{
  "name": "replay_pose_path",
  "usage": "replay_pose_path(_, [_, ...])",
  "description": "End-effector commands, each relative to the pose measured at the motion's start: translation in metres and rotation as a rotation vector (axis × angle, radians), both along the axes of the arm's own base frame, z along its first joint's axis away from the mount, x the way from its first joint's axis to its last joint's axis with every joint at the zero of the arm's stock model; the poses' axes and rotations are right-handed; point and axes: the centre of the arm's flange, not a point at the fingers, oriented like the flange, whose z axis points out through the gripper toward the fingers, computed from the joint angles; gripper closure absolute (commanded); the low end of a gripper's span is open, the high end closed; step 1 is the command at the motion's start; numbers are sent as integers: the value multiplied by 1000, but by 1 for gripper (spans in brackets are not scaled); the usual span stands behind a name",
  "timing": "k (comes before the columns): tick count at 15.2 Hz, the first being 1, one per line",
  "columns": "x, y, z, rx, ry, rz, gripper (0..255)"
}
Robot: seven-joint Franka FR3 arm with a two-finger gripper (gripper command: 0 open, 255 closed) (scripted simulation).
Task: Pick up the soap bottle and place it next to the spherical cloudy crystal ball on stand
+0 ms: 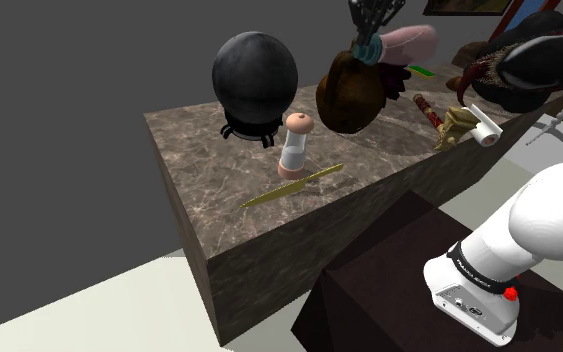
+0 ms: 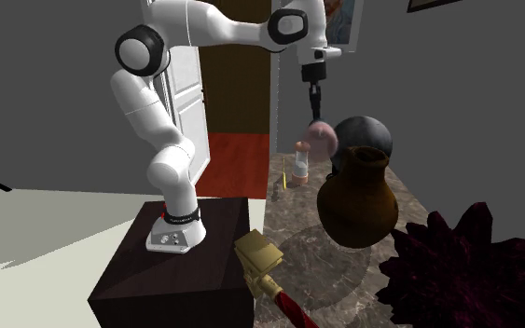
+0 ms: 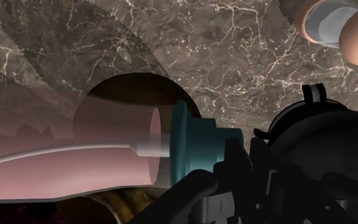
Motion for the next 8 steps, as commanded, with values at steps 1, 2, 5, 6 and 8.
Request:
replay_pose_path(1, [1,1,-11,0,-1,0,255])
replay_pose_path(2, [1,1,-16,0,-1,0,255])
replay_pose_path(5, [1,1,-32,0,-1,0,255])
replay_pose_path(6, [1,1,-37,0,-1,0,255])
replay_pose_path(8, [1,1,-48,0,-1,0,255])
